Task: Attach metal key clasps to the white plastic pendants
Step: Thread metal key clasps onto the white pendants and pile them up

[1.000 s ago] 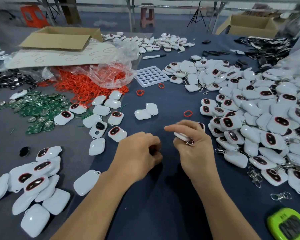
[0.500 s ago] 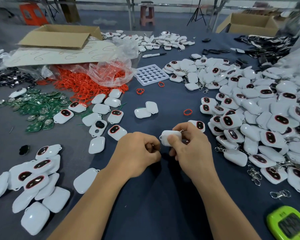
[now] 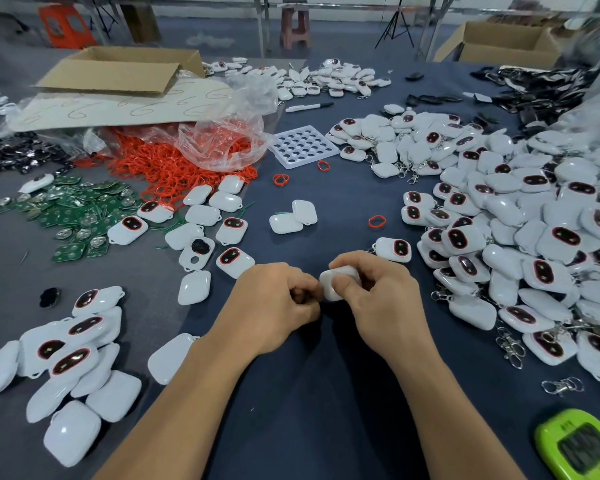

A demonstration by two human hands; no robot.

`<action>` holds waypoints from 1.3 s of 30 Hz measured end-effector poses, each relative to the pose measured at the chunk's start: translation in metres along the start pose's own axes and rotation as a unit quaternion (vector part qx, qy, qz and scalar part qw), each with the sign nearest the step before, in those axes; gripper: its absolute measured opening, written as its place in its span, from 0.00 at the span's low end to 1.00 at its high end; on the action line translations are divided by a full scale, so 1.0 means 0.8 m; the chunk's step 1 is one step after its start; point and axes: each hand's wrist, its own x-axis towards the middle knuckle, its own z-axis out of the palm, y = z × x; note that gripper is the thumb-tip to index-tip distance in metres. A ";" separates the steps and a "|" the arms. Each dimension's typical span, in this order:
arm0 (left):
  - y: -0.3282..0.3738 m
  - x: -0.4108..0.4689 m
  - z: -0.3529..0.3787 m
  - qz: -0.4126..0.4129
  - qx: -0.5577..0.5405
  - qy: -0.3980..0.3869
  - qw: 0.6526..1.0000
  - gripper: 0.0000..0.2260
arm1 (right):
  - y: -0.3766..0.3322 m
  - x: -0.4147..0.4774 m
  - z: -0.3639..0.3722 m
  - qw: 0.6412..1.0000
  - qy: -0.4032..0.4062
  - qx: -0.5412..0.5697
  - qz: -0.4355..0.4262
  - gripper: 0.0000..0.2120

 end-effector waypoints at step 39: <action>0.016 -0.004 -0.006 0.008 -0.384 0.041 0.923 0.07 | -0.009 0.005 -0.019 0.917 -0.093 0.349 0.169 0.12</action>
